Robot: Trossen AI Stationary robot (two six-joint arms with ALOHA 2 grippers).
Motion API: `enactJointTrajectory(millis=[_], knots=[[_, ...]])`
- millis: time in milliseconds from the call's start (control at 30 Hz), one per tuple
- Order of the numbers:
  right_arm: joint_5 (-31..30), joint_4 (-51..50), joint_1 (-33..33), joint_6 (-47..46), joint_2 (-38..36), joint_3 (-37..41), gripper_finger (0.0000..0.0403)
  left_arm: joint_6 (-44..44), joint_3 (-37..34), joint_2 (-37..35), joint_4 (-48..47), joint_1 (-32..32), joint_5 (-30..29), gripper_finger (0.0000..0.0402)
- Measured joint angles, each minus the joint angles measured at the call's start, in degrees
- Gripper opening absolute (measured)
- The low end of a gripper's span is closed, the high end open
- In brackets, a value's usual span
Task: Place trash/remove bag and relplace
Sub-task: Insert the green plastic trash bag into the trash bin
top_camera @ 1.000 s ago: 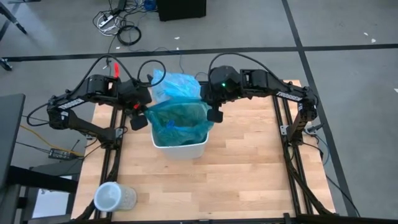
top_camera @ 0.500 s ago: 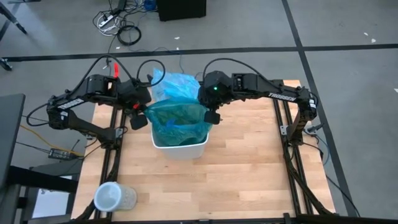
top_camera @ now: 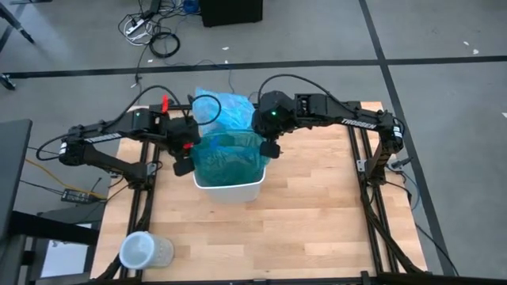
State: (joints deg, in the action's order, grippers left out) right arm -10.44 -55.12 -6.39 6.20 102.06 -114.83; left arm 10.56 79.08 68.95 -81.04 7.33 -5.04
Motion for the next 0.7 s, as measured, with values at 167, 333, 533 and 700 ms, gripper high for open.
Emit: enactJointTrajectory(millis=[167,333,533,700], knots=[[2.8,-3.8,-0.1,-2.0,0.0,0.0,0.0,0.4,1.0,-0.1,1.6,0.0,2.1,0.0008],[6.7,-5.7,-0.1,-1.2,0.0,0.0,0.0,1.9,1.4,-1.2,1.9,0.0,9.0,0.0008],[11.2,-6.3,-0.1,3.9,0.0,0.0,0.0002,3.3,1.4,-2.5,2.0,0.0,12.7,0.0008],[10.2,-9.2,-0.1,5.4,0.0,0.0,0.0034,3.3,1.4,-3.2,2.0,0.0,16.5,0.0008]])
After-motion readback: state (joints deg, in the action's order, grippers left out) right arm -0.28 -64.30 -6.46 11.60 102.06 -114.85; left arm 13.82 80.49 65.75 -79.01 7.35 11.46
